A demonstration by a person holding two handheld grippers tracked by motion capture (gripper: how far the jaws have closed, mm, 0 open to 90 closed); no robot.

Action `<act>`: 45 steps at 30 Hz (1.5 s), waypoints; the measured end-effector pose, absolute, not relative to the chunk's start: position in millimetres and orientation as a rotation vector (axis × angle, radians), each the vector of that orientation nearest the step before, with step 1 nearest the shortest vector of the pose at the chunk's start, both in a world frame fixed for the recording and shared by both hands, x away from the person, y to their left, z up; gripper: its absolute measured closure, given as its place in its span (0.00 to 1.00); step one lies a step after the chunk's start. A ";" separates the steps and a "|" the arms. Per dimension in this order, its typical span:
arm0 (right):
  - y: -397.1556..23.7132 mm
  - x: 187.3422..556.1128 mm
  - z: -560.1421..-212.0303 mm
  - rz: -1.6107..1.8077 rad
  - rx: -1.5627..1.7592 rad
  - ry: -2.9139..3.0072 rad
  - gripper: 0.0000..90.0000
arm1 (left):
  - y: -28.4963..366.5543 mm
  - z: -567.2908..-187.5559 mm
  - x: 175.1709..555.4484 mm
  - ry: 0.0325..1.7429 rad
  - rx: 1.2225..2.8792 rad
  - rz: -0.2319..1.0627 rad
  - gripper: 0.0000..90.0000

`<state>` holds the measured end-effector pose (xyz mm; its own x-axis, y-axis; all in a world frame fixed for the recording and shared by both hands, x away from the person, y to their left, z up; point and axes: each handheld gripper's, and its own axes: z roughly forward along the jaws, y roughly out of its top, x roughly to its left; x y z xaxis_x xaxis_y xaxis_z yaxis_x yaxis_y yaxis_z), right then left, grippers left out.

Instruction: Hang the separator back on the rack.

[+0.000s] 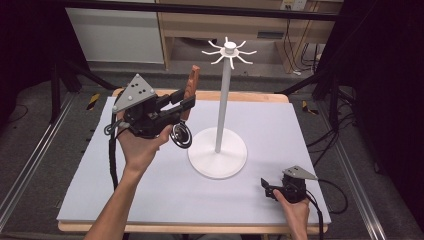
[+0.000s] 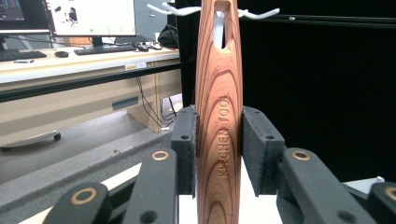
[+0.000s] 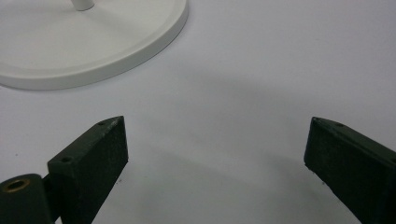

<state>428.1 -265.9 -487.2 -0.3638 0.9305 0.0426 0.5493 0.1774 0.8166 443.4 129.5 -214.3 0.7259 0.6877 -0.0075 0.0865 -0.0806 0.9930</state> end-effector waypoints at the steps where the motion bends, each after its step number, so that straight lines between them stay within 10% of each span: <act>1: -265.7 428.0 -487.2 1.068 1.391 1.985 0.07 | 129.1 -213.4 443.7 0.640 1.598 0.560 0.75; 45: -265.8 428.1 -487.2 1.068 1.387 1.989 0.08 | 96.3 -202.4 467.8 0.657 1.623 0.565 0.75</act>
<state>428.1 -265.8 -487.2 -0.3658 0.9297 0.0429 0.5491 0.1785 0.8165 467.8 96.3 -202.4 0.7191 0.6949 -0.0012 0.1024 -0.1042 0.9893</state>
